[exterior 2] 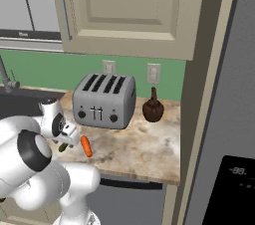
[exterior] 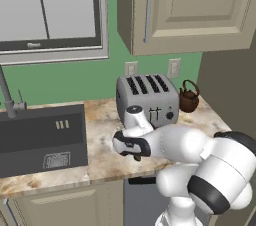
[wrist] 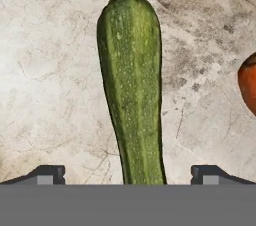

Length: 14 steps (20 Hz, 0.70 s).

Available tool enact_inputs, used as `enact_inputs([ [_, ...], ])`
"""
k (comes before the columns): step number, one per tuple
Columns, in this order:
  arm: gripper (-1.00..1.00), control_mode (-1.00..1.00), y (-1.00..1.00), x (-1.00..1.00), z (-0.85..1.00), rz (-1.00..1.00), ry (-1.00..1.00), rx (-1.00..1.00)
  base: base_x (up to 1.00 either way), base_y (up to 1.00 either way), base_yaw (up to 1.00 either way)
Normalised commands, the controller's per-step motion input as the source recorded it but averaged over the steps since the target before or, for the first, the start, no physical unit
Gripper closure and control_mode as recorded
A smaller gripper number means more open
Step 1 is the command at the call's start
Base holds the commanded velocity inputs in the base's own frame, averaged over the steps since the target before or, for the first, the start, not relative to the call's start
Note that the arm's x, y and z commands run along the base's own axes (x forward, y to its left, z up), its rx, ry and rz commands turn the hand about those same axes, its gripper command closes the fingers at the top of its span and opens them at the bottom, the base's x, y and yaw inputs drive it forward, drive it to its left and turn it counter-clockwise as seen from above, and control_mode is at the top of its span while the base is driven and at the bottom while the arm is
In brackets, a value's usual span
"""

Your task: Place the carrot and squash inside the fridge drawer. Close the drawer after placing the vegetables.

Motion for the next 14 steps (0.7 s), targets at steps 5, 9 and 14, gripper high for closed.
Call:
enact_inputs([
  [5, -1.0, -1.0, 0.0, 0.1, -0.24, 0.0, 0.0, 0.0, 0.0, 0.0, 0.0],
  [9, 1.0, -1.0, 0.1, 0.03, -0.14, 0.0, 0.0, 0.0, 0.0, 0.0, 0.0],
  [14, 1.0, -1.0, 0.0, 0.0, 0.0, 0.0, 0.0, 0.0, 0.0, 0.0, 0.0],
])
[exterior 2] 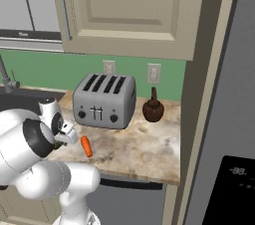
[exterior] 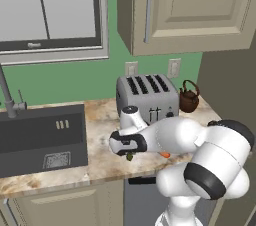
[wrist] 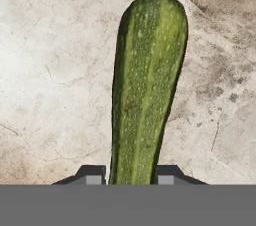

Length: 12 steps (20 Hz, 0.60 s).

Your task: Place the carrot and squash inside the fridge drawer. Close the drawer after placing the vegetables.

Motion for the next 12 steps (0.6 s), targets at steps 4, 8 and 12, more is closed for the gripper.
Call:
enact_inputs([
  [4, 1.0, -1.0, 0.07, 0.01, 0.0, 0.0, 0.0, 0.0, 0.0, 0.0, 0.0],
  [8, 1.0, -1.0, 0.18, 0.01, 0.19, 0.0, 0.0, 0.02, 0.0, 0.0, 0.0],
  [12, 1.0, -1.0, 0.07, -0.28, 0.76, 0.0, -0.07, 0.07, 0.0, 0.0, 0.0],
])
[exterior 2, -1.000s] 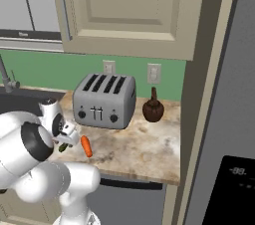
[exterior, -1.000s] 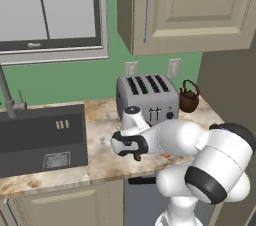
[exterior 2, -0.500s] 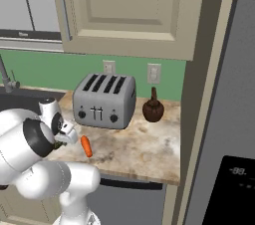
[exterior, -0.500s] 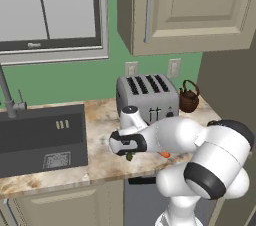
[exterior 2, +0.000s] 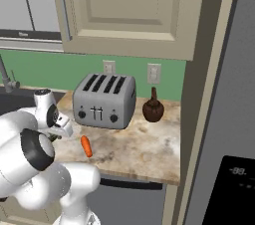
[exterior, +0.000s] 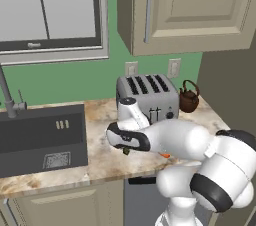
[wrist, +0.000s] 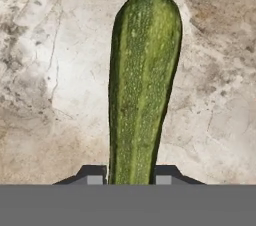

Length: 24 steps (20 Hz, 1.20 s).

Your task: Place the carrot and squash inside the fridge drawer. Close the drawer after placing the vegetables.

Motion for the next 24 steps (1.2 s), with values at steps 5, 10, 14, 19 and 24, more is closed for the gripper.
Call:
enact_inputs([
  [5, 1.0, -1.0, 0.0, -0.55, 1.0, 0.0, -0.15, 0.09, 0.0, 0.0, 0.0],
  [10, 1.0, -1.0, -0.14, -0.48, 0.96, 0.0, -0.15, 0.06, 0.0, 0.0, 0.0],
  [14, 1.0, -1.0, -0.46, -0.25, 0.66, 0.02, -0.11, 0.0, 0.0, 0.0, 0.0],
  [19, 1.0, -1.0, -0.44, 0.0, 0.26, 0.06, -0.02, 0.02, 0.0, 0.0, 0.0],
  [24, 1.0, -1.0, -0.18, 0.17, 0.0, 0.02, 0.0, 0.0, 0.0, 0.0, 0.0],
])
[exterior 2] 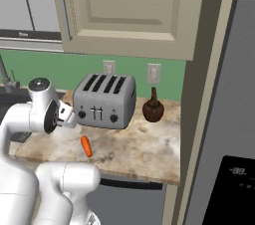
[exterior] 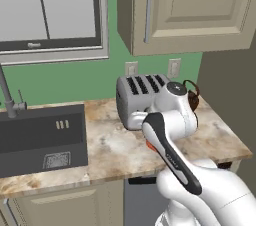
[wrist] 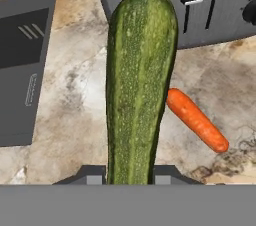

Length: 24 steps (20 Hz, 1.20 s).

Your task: Place the carrot and squash inside the fridge drawer. Close the drawer after placing the vegetables.

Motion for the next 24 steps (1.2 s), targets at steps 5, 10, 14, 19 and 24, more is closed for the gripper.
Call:
enact_inputs([
  [5, 1.0, -1.0, -0.21, 0.26, 0.0, 0.0, 0.0, 0.01, 0.0, 0.0, 0.0],
  [10, 1.0, -1.0, -0.02, 0.06, -0.02, 0.0, 0.0, 0.0, 0.0, 0.0, 0.0],
  [14, 1.0, 1.0, 0.0, 0.0, 0.0, 0.0, 0.0, 0.0, -0.38, 0.42, 0.0],
  [19, 1.0, 1.0, 0.0, 0.0, 0.0, 0.0, 0.0, 0.0, -0.74, 0.58, -0.13],
  [24, 1.0, 1.0, 0.0, 0.0, 0.0, 0.0, 0.0, 0.0, -0.6, 0.43, -0.31],
])
